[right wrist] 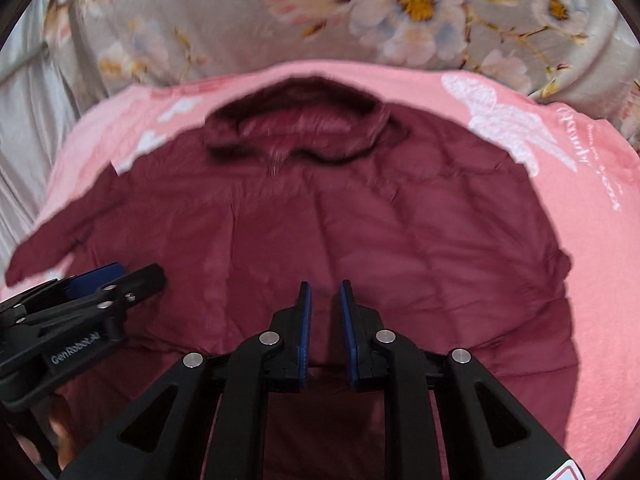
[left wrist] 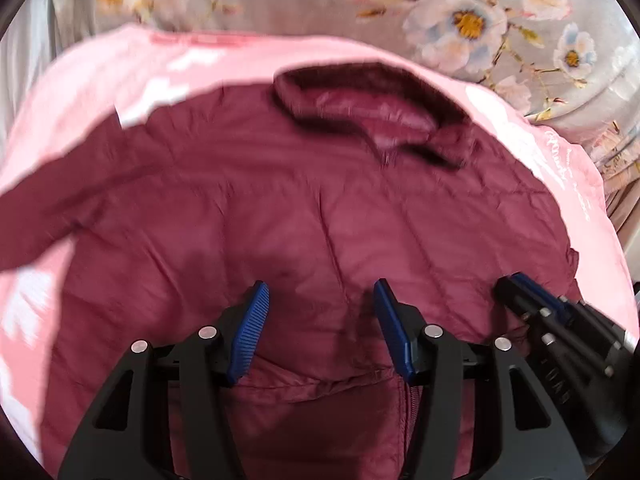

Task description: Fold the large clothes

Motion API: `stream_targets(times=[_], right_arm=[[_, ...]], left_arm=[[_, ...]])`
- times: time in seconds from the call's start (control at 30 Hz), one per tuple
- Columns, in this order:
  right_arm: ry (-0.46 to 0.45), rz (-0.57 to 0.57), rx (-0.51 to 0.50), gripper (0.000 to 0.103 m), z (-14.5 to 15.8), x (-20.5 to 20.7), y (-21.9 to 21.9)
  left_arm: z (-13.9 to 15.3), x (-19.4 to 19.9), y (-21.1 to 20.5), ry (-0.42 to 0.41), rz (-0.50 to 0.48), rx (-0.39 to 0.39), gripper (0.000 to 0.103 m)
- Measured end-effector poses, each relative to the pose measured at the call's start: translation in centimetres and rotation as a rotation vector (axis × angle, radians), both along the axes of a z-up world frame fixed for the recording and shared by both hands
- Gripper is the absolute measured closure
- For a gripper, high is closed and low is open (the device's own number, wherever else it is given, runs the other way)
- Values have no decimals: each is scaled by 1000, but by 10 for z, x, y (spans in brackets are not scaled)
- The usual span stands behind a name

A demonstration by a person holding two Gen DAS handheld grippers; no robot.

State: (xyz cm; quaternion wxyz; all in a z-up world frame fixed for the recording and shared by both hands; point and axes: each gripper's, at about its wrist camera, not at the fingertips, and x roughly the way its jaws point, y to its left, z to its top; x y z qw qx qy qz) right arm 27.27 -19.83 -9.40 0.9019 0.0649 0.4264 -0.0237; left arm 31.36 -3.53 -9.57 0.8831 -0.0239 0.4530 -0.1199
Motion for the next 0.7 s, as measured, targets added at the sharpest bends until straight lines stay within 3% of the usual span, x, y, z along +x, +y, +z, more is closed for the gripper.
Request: stream_targets(times=[0.27, 0.43, 0.7], right_arm=[[13, -4, -34, 87, -23, 2, 7], [12, -6, -90, 87, -24, 3, 14], [13, -5, -85, 86, -24, 4, 11]], left_arm=[[-22, -11, -13, -75, -9, 78, 42], [-23, -11, -17, -84, -12, 98, 39], [-24, -10, -22, -90, -10, 132, 34]])
